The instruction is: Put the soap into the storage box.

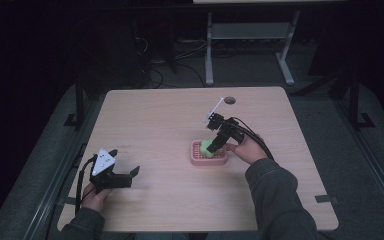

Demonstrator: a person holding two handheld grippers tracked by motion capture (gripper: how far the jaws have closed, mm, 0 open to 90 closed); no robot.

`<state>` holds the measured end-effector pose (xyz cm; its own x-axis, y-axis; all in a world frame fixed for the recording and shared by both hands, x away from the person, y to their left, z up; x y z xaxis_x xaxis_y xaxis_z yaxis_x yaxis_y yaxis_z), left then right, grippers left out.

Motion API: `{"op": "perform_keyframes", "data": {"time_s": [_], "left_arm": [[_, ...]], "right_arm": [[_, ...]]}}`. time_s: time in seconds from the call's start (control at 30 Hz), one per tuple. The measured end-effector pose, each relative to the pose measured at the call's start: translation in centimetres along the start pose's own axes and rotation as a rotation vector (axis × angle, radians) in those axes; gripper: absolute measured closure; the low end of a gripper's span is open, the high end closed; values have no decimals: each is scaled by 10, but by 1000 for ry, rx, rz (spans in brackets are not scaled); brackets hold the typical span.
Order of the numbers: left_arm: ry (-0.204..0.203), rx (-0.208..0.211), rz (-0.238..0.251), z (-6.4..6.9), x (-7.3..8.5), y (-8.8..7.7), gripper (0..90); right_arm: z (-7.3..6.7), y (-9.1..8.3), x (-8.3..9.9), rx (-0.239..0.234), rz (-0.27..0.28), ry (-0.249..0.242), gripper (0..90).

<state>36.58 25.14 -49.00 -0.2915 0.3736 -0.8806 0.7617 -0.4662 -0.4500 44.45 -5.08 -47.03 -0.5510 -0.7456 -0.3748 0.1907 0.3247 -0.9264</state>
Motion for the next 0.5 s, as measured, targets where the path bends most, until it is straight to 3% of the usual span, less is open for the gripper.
{"op": "perform_keyframes", "data": {"time_s": [0.5], "left_arm": [[-2, 3, -7, 1, 1, 1, 0]], "right_arm": [[3, -9, 14, -6, 16, 29, 230]]}}
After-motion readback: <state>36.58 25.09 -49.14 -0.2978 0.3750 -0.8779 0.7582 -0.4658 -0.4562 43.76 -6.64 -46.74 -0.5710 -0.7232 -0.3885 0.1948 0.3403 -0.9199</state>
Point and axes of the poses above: each handheld gripper's, and its own axes: y roughly forward along the jaws, x roughly out of its underside, z roughly to its right, the point moved 9 cm from there along y, roughly forward along the jaws, and after that the axes turned 2 degrees about y, right-handed, at the moved point
